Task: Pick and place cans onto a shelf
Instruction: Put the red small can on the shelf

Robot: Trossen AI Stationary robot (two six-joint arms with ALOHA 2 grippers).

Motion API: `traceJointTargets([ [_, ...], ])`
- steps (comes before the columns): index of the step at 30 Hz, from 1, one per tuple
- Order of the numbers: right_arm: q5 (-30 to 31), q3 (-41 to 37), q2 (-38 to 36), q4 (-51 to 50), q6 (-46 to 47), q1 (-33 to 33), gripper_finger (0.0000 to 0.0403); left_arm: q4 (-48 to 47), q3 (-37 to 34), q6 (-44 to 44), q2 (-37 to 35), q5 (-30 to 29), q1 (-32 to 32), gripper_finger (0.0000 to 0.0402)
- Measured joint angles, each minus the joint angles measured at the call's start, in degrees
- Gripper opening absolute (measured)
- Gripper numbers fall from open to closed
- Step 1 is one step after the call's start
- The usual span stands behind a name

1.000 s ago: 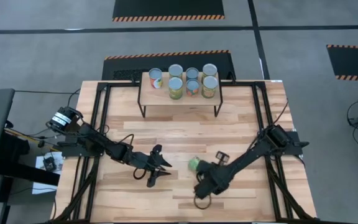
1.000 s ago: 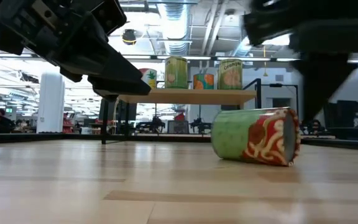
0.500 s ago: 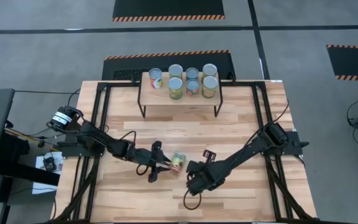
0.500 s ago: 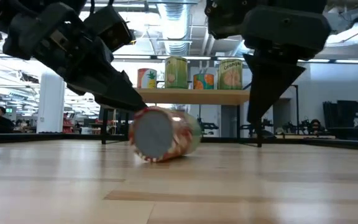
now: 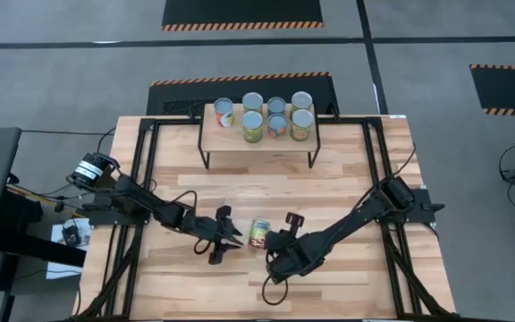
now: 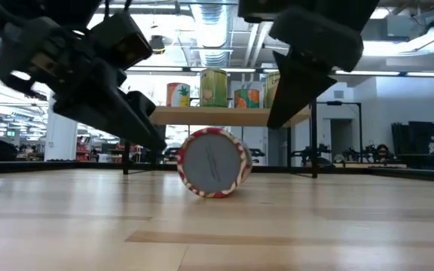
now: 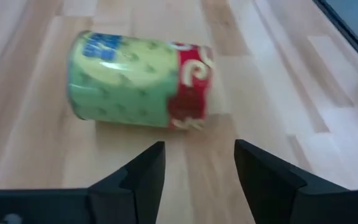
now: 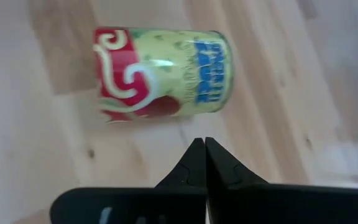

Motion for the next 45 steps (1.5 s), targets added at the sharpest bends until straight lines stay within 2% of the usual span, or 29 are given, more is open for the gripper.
traceJointTargets([
  [4, 0.54, -0.12, -0.01, -2.42, -3.02, -0.97, 0.0005, -0.04, 0.00, 0.58, -0.05, -0.46, -1.85, 0.0171],
  [7, 0.12, -2.40, -0.81, 1.06, -6.81, -2.21, 0.0004, 0.33, 0.00, 0.61, -0.05, -1.81, -2.97, 0.0163],
  [10, -0.27, -8.33, -4.46, 7.18, -9.12, -3.44, 0.0004, 0.46, 0.00, 0.61, -0.05, -2.84, -3.64, 0.0154],
  [14, -1.17, -20.32, -13.29, 21.12, -11.79, -4.17, 0.0003, 0.42, 0.00, 0.61, -0.05, -3.04, -3.98, 0.0140],
  [17, -5.84, -31.30, -20.59, 39.00, -15.72, -5.45, 0.0005, 1.48, -0.04, 0.95, -0.05, -2.99, -3.96, 0.0128],
  [20, -15.20, -41.92, -25.72, 57.77, -17.63, -9.18, 0.0014, 2.75, -0.04, 1.00, -0.05, -2.49, -3.96, 0.0115],
  [22, -20.97, -46.78, -27.11, 66.83, -16.48, -12.13, 0.0028, 3.80, -0.04, 0.99, 0.06, -1.42, -3.92, 0.0105],
  [24, -25.53, -49.43, -27.94, 70.63, -14.92, -14.69, 0.0051, 4.89, -0.04, 0.69, 0.86, -0.60, -3.94, 0.0096],
  [32, -39.61, -47.82, -22.96, 71.30, -14.24, -20.20, 0.0185, 9.49, -0.04, 0.04, 5.85, 0.77, -3.92, 0.0066],
  [36, -44.85, -45.79, -19.01, 71.38, -16.29, -21.60, 0.0229, 11.52, -0.04, -0.03, 6.57, 2.36, -3.92, 0.0059],
  [41, -49.67, -43.34, -14.58, 73.87, -16.93, -22.47, 0.0229, 11.92, -0.04, -0.40, 6.57, 2.52, -3.94, 0.0055],
  [45, -50.08, -41.16, -11.10, 74.69, -16.93, -22.36, 0.0177, 11.73, -0.04, -0.83, 6.57, 0.91, -3.94, 0.0055],
])
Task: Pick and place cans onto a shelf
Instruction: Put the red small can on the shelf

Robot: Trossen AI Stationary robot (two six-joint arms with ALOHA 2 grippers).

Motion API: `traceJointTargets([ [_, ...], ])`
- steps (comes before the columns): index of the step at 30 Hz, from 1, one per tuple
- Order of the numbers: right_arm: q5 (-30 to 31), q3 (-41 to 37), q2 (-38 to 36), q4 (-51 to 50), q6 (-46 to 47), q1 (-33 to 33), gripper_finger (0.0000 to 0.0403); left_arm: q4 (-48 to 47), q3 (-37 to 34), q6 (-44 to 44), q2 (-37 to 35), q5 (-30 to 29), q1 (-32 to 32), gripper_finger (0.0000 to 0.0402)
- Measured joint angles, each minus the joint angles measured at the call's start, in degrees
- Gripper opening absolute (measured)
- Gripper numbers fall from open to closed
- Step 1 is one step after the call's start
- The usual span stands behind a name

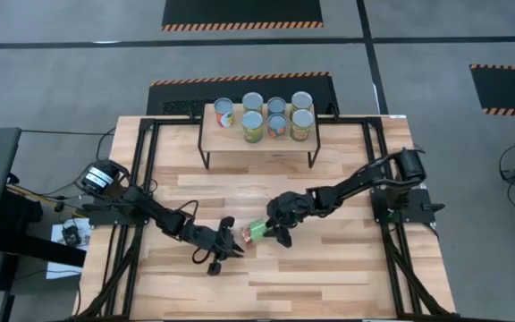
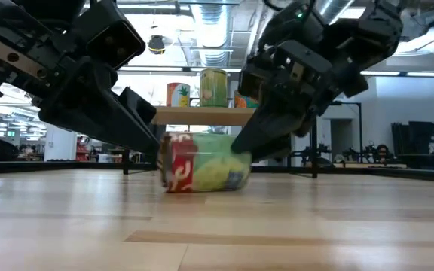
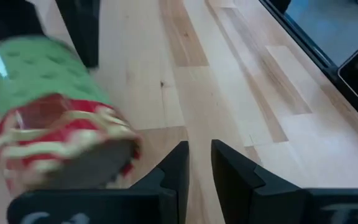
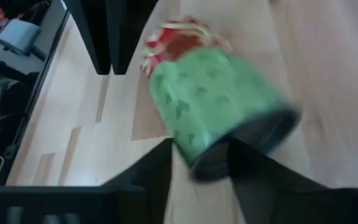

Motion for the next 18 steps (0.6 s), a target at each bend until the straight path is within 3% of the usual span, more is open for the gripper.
traceJointTargets([
  [7, 0.76, 3.18, 4.25, 2.91, -0.31, 0.17, 0.0021, -0.27, 0.00, -0.02, 0.00, -1.04, 0.02, 0.0054],
  [14, 2.96, 5.66, 4.98, 1.65, -2.85, 1.96, 0.0016, -0.27, 0.00, 0.02, -0.09, -0.92, 0.02, 0.0054],
  [18, 4.10, 8.84, 1.86, -6.70, -2.89, 3.21, 0.0007, -0.88, 0.00, 0.85, -2.94, 0.80, -0.63, 0.0054],
])
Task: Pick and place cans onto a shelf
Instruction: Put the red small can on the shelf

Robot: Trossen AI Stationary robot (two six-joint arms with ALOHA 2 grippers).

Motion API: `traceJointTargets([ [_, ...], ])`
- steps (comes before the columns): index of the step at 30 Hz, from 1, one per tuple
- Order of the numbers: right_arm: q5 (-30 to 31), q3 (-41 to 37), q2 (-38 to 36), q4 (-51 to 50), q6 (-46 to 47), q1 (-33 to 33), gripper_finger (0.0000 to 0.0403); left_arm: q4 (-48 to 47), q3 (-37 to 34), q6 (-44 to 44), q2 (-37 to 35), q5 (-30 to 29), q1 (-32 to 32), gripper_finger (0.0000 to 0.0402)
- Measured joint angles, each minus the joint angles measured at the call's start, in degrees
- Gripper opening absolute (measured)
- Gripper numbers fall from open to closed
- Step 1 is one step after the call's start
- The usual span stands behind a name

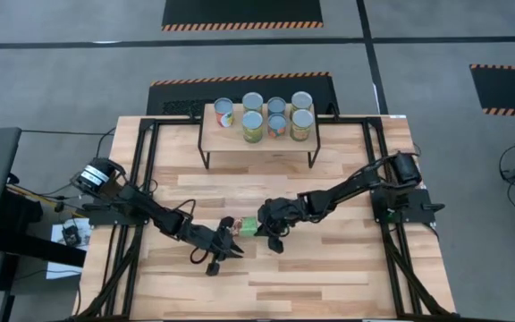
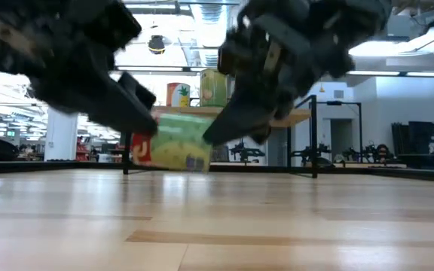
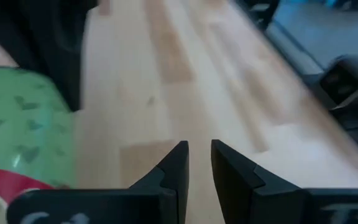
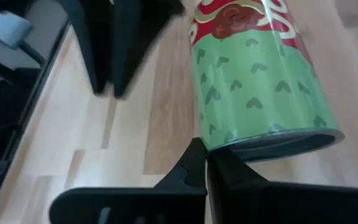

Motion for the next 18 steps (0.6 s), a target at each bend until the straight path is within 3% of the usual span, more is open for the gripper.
traceJointTargets([
  [4, 4.47, 7.45, -4.07, -18.68, -0.30, 1.27, 0.0012, -0.38, -0.69, 1.66, -5.29, 0.92, -1.67, 0.0054],
  [8, 11.25, 19.98, -4.62, -40.66, -5.51, 2.57, 0.0006, -0.17, -4.11, 2.12, -13.06, 0.52, -3.02, 0.0054],
  [18, 22.53, 52.82, 10.21, -78.44, -24.50, 1.10, 0.0007, -0.28, -14.88, -2.09, -30.64, -2.14, -4.51, 0.0054],
])
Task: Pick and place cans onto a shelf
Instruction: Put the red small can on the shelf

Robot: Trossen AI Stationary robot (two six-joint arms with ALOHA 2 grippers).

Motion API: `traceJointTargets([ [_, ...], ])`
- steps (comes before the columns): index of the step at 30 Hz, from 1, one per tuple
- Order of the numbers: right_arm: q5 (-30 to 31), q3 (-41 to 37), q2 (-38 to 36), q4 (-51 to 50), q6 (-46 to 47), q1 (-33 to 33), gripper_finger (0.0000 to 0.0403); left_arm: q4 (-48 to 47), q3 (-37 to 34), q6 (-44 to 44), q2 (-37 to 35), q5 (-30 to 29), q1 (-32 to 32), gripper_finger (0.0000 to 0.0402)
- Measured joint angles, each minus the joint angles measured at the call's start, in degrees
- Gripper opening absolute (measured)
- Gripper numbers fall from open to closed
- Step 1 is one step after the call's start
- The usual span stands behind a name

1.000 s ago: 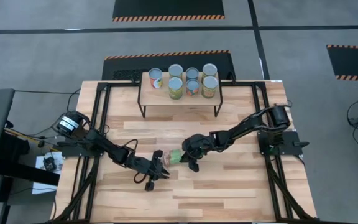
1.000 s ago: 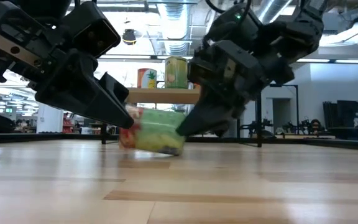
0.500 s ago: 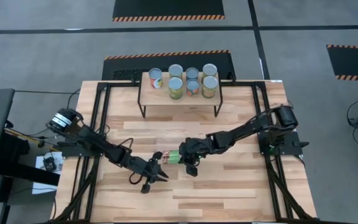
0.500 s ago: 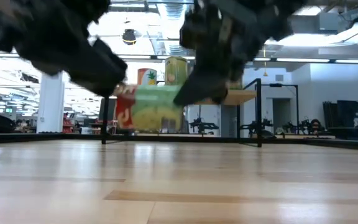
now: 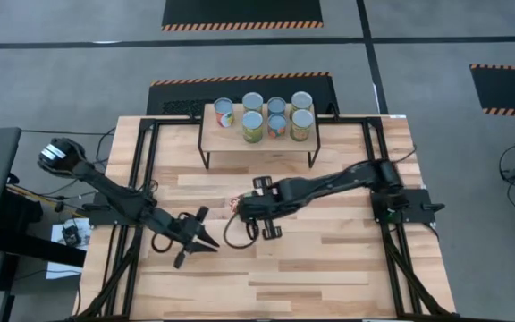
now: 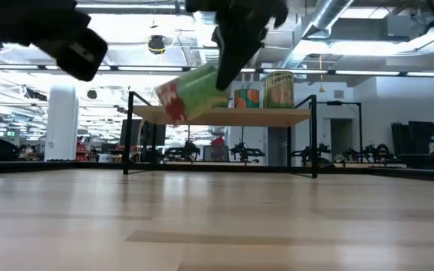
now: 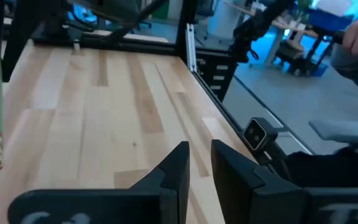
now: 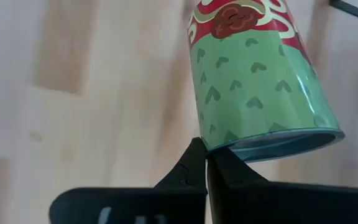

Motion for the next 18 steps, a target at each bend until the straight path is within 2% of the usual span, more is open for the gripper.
traceJointTargets([
  [5, 4.36, 13.70, 11.32, -15.63, -5.53, -1.05, 0.0008, 0.03, -3.10, -1.08, -3.56, -1.41, -0.26, 0.0054],
  [10, 7.51, 23.86, 20.03, -27.56, -8.02, -1.33, 0.0008, 0.60, -4.00, -1.51, -4.23, -1.60, -0.22, 0.0054],
  [13, 8.45, 26.62, 22.98, -28.09, -9.51, -1.26, 0.0010, 0.50, -4.12, -1.51, -4.23, -1.58, -0.22, 0.0054],
  [18, 8.63, 26.31, 23.15, -28.36, -11.11, -0.83, 0.0019, 0.55, -4.12, -1.53, -4.20, -1.60, -0.22, 0.0054],
])
